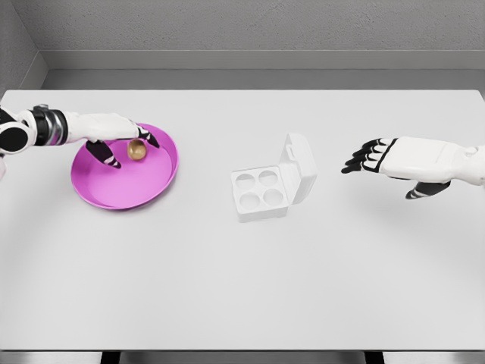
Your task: Pack egg into the box and close the box lid
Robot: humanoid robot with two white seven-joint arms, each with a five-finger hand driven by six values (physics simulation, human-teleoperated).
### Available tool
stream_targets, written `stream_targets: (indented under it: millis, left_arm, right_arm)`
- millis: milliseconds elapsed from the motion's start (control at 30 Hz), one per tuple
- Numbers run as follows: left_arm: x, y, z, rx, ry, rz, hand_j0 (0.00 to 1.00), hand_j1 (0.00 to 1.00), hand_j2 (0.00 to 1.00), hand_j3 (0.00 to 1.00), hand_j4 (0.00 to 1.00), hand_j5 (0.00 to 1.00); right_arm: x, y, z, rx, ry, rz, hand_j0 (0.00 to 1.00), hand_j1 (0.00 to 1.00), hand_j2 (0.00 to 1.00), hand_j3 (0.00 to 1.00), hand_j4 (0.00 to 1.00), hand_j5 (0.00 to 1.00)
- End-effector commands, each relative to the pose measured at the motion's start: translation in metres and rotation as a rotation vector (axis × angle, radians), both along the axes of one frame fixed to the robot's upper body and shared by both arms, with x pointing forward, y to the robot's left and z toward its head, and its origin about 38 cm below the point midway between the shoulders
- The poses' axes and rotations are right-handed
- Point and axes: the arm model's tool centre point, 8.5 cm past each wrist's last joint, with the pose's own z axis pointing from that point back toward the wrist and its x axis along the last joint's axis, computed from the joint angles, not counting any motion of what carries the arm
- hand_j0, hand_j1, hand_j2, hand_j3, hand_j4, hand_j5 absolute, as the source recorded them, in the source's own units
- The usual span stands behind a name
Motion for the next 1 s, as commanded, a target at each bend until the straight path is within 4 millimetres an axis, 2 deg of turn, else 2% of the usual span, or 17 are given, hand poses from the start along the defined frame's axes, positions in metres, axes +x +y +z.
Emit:
stream_targets:
  millis: [0,233,300,467,967]
  left_arm:
    - [0.0007,-0.001,0.0004,-0.004,-0.002,0.002,0.79,0.79,0.79,0.79,0.79,0.79]
    - [0.0023,0.0007,0.0047,-0.014,-0.011,0.01,0.79,0.79,0.79,0.79,0.79,0.79]
    - [0.0039,-0.002,-0.0003,-0.021,0.0,0.017,0.79,0.79,0.79,0.79,0.79,0.79]
    - [0.0074,-0.0024,0.0039,-0.01,-0.021,0.023,0.72,0.72,0.72,0.72,0.72,0.72]
    - [0.0056,-0.0053,-0.003,0.005,-0.011,0.015,0.71,0.71,0.71,0.71,0.71,0.71]
  right_arm:
    - [0.0002,-0.0006,0.0006,0.006,0.002,-0.004,1.0,1.0,1.0,1.0,1.0,1.0]
    - [-0.0014,-0.0071,0.001,-0.01,0.006,-0.015,1.0,1.0,1.0,1.0,1.0,1.0]
    - [-0.0013,-0.0072,0.0014,-0.01,0.005,-0.015,1.0,1.0,1.0,1.0,1.0,1.0]
    - [-0.0013,-0.0084,0.0013,-0.011,0.006,-0.018,1.0,1.0,1.0,1.0,1.0,1.0]
    - [-0.0018,-0.0087,0.0005,-0.013,0.008,-0.019,1.0,1.0,1.0,1.0,1.0,1.0]
